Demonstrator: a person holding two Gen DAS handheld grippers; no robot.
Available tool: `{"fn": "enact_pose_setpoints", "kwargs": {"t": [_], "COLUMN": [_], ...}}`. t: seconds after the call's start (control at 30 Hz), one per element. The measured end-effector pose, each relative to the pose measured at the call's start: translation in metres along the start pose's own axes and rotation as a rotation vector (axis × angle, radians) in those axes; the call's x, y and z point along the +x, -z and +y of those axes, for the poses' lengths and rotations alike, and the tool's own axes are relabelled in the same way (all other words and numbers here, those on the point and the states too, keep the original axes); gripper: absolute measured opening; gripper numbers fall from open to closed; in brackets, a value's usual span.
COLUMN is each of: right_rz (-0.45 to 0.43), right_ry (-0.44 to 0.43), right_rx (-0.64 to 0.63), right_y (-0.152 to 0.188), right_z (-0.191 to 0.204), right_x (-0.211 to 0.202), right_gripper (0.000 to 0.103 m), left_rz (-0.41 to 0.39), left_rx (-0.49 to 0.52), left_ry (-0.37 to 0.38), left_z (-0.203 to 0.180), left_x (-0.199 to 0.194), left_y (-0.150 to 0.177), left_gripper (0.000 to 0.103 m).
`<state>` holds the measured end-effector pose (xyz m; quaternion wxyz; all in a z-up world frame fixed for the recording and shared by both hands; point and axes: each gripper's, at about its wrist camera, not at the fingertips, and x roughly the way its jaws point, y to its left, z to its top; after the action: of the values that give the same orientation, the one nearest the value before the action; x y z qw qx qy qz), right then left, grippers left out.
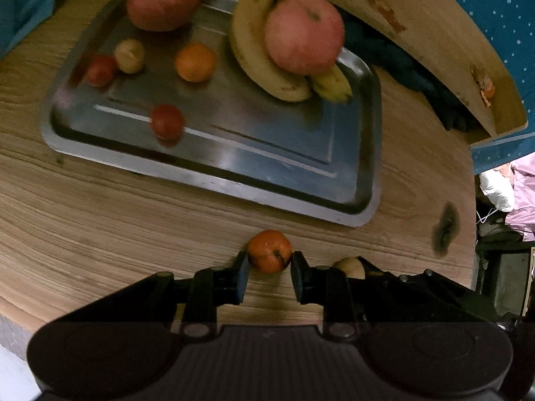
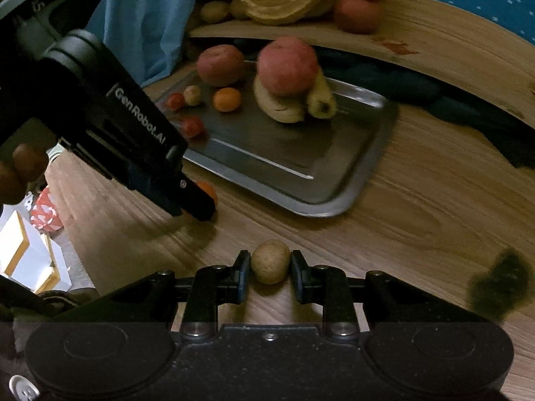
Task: Organize fruits
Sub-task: 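Carry the kiwi in the right tool while the left tool carries the mandarin over the tray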
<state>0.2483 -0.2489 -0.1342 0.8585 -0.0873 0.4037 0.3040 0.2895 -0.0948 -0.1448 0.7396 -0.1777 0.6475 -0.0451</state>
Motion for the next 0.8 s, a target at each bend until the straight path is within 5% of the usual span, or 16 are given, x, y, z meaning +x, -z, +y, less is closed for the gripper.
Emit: {"fn": "enact_pose_setpoints", "kwargs": {"t": [0.8], "right_rz": [-0.071], "right_ry": [-0.005], "right_rx": [-0.058], "right_y": [-0.073], "right_z": [0.079], "right_x": [0.033], "right_gripper": [0.027], "left_rz": [-0.171], "left_rx": [-0.029], "left_ry": [0.053], "left_z": [0.11], "left_x": [-0.066], "left_y": [-0.047], "left_gripper": [0.03]}}
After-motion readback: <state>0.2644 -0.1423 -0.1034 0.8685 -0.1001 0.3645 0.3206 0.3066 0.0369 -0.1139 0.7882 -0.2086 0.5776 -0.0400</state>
